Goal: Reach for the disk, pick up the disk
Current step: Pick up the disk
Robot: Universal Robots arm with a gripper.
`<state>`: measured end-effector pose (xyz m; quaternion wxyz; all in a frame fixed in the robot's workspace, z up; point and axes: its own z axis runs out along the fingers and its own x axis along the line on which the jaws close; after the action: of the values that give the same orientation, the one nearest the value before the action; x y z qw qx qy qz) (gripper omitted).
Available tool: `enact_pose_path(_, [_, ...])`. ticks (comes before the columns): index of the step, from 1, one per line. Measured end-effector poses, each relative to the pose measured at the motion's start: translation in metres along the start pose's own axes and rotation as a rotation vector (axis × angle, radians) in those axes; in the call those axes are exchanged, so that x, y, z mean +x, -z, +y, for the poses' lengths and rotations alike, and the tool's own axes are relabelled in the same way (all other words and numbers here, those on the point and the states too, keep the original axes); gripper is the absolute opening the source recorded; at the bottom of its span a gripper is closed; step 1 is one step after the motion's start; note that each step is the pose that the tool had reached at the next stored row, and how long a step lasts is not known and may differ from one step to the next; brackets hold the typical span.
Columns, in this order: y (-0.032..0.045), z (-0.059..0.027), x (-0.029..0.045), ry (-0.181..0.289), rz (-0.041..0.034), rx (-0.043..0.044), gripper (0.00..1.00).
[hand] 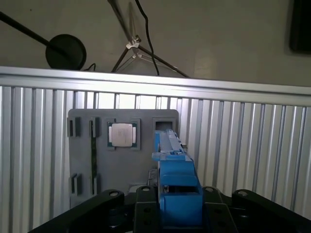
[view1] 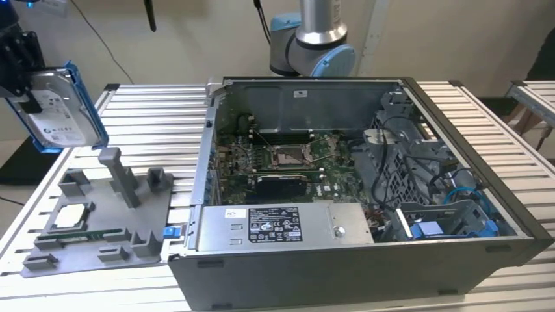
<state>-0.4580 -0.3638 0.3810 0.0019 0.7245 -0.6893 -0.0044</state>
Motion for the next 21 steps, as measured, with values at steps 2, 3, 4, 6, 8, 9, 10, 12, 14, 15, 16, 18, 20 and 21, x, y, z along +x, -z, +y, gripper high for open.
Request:
enact_pose_path(2, [0.0023,0.0000,0.0000,0.000,0.0000,0.0000,0.00])
enact_pose_path(3, [0.0034,0.0000,0.0000,0.000,0.0000,0.0000,0.00])
enact_pose_path(4, [0.0046,0.0000,0.0000,0.000,0.0000,-0.0001,0.00])
enact_pose_path(6, [0.0071,0.0000,0.0000,0.000,0.0000,-0.0001,0.00])
enact_pose_path(8, [0.0096,0.0000,0.0000,0.000,0.0000,0.0000,0.00])
enact_pose_path(9, [0.0106,0.0001,0.0000,0.000,0.0000,0.0000,0.00])
enact_pose_path(10, [0.0118,0.0001,0.0000,0.000,0.0000,0.0000,0.00])
enact_pose_path(12, [0.0138,0.0001,0.0000,0.000,0.0000,-0.0001,0.00])
enact_pose_path(14, [0.0158,0.0001,0.0000,0.000,0.0001,-0.0001,0.00])
enact_pose_path(15, [0.0169,0.0001,-0.0001,0.000,0.0000,-0.0001,0.00])
enact_pose_path(16, [0.0180,0.0002,-0.0001,0.000,0.0000,0.0000,0.00])
enact_pose_path(18, [0.0196,0.0002,-0.0001,0.000,0.0000,0.0000,0.00])
enact_pose_path(20, [0.0211,0.0002,-0.0001,0.000,0.0000,-0.0001,0.00])
enact_pose_path(21, [0.0219,0.0002,-0.0001,0.000,0.0000,0.0000,0.00])
